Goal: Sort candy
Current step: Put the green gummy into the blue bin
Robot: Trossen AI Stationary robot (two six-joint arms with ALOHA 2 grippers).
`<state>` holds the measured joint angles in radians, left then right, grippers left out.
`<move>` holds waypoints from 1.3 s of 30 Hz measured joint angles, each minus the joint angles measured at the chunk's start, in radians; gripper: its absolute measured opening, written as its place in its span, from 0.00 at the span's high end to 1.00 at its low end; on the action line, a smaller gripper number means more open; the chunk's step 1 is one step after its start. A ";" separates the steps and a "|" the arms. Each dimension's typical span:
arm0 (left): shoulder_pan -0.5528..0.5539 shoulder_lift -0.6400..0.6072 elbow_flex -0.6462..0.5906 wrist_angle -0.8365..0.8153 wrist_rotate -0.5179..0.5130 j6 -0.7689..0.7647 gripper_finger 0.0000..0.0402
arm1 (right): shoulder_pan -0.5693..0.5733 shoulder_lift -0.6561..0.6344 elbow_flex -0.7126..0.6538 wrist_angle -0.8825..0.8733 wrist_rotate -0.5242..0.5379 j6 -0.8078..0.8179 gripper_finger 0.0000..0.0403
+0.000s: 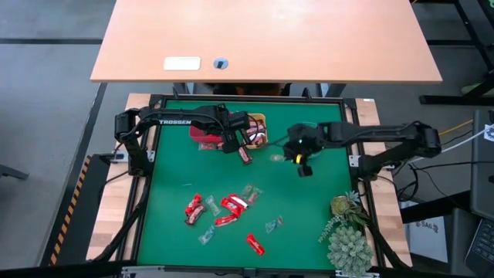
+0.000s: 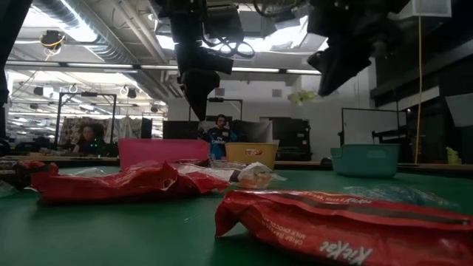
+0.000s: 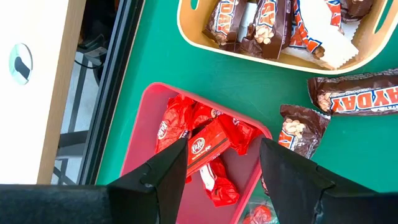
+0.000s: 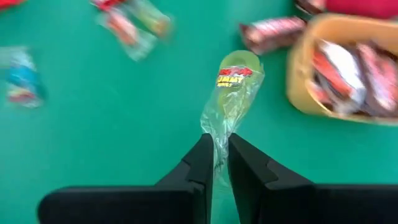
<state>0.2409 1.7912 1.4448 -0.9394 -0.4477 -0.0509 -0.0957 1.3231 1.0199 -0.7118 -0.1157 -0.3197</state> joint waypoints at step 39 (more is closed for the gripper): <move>-0.019 0.000 0.000 0.010 0.000 0.000 0.52 | -0.395 -0.045 0.000 -0.364 0.204 -0.026 0.83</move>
<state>0.2222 1.7912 1.4448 -0.9295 -0.4477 -0.0511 -0.4911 1.2778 1.0202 -1.0757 0.0887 -0.3462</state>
